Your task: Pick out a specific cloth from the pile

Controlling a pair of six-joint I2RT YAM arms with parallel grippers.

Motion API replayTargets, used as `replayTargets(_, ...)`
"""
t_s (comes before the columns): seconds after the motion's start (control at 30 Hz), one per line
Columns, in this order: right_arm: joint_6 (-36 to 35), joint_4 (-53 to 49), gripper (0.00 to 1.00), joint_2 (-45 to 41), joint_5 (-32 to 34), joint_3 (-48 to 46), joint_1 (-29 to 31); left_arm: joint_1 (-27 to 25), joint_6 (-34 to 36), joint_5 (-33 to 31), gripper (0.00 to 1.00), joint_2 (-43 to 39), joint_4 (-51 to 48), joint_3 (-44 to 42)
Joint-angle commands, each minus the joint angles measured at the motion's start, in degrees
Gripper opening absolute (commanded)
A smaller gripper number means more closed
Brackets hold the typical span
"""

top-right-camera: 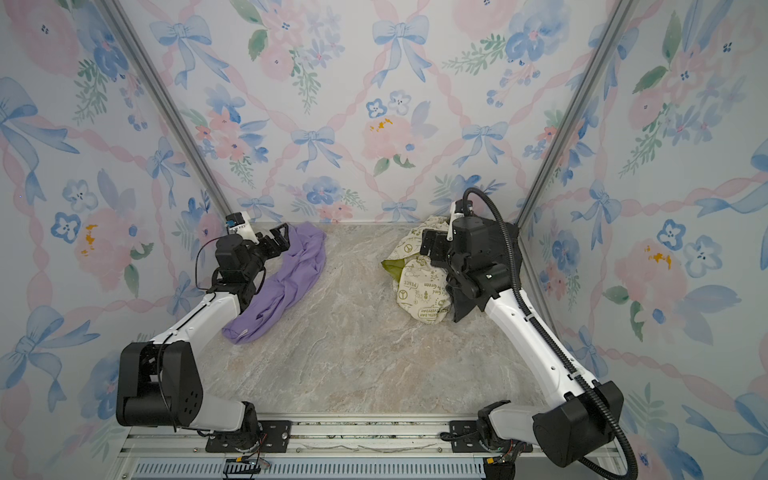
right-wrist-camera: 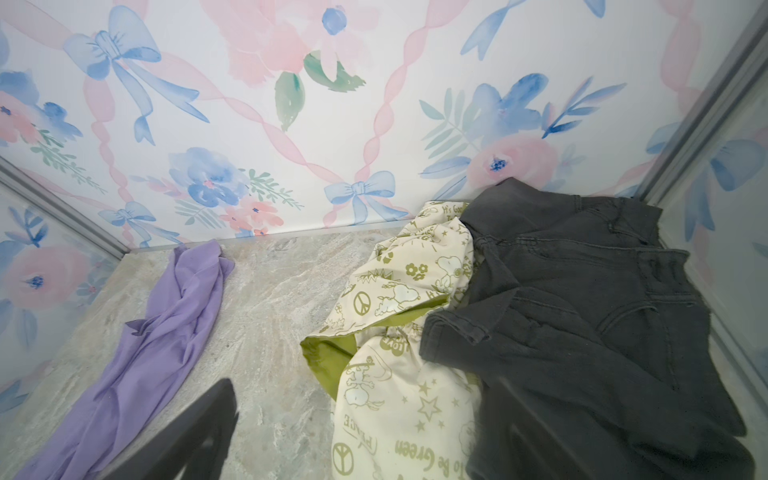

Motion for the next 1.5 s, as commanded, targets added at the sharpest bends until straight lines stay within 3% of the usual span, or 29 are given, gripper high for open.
replayTargets(0.0,-6.4,7.9,0.97,-3.3,7.5,-5.1,0.4,0.0,5.5,-4.5,0.98,-2.5,6.3,-5.4)
replayTargets(0.23,-18.1,18.3,0.97,-6.2,16.1,-18.1,0.2,0.1,8.2,-14.0,0.98,-6.1,10.6,-17.1)
replayTargets(0.43,-18.1,22.3,0.97,-5.9,18.0,-26.4,-5.2,0.3,9.6,-21.8,0.98,-9.1,19.2,-28.6)
replayTargets(0.67,-14.2,28.3,0.97,-2.9,10.0,-33.9,-13.9,0.3,12.6,-22.0,0.98,-7.0,29.5,-37.0)
replayTargets(0.87,-14.8,34.1,0.97,2.6,4.7,-36.6,-17.6,0.2,9.5,-27.1,0.98,-1.4,38.1,-39.6)
replayTargets(1.3,-14.2,49.6,0.97,14.0,1.4,-39.8,-18.8,0.0,12.6,-21.0,0.98,0.5,38.5,-38.0)
replayTargets(1.47,-14.9,52.5,0.97,12.8,0.1,-42.3,-18.7,0.1,12.6,-20.9,0.98,0.3,38.5,-38.2)
